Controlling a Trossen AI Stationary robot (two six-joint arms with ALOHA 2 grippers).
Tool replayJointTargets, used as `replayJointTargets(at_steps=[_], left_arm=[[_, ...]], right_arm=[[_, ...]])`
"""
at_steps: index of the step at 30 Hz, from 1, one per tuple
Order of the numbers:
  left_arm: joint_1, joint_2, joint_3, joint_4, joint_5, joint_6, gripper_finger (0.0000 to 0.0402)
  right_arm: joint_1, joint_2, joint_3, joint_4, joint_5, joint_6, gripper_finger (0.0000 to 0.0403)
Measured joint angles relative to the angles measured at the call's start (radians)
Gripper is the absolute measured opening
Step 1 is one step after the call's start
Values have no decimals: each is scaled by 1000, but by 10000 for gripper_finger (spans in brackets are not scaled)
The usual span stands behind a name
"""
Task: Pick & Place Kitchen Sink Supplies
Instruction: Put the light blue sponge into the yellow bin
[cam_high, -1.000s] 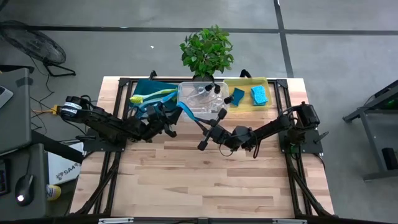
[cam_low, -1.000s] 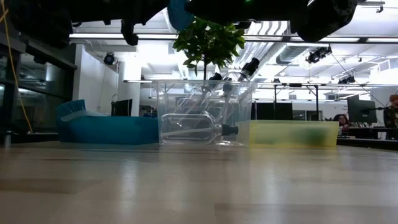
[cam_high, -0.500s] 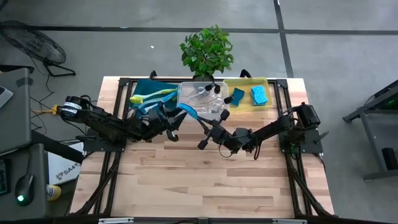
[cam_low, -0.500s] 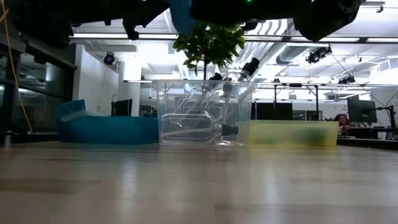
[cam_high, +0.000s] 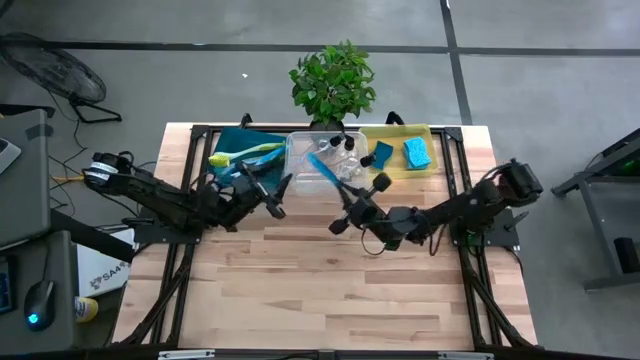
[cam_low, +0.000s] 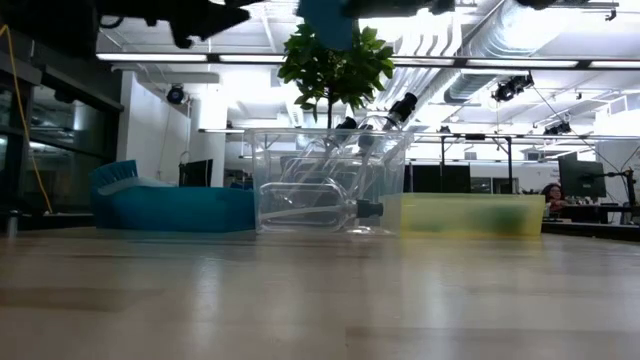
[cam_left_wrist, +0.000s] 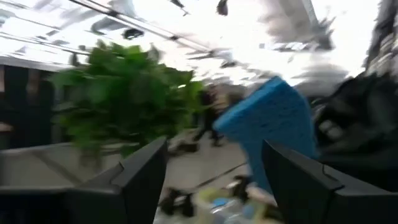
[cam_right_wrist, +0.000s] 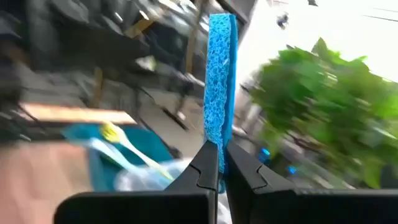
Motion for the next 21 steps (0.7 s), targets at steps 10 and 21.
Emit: replayJointTargets(at_steps=[10, 21], left_arm=[[-171, -179, 0, -155, -300, 291, 257], [-251, -299, -56, -371, -343, 286, 257]], right_arm=[[110, -255, -65, -485, 413, 273, 0], [149, -664, -421, -615, 503, 768, 0]])
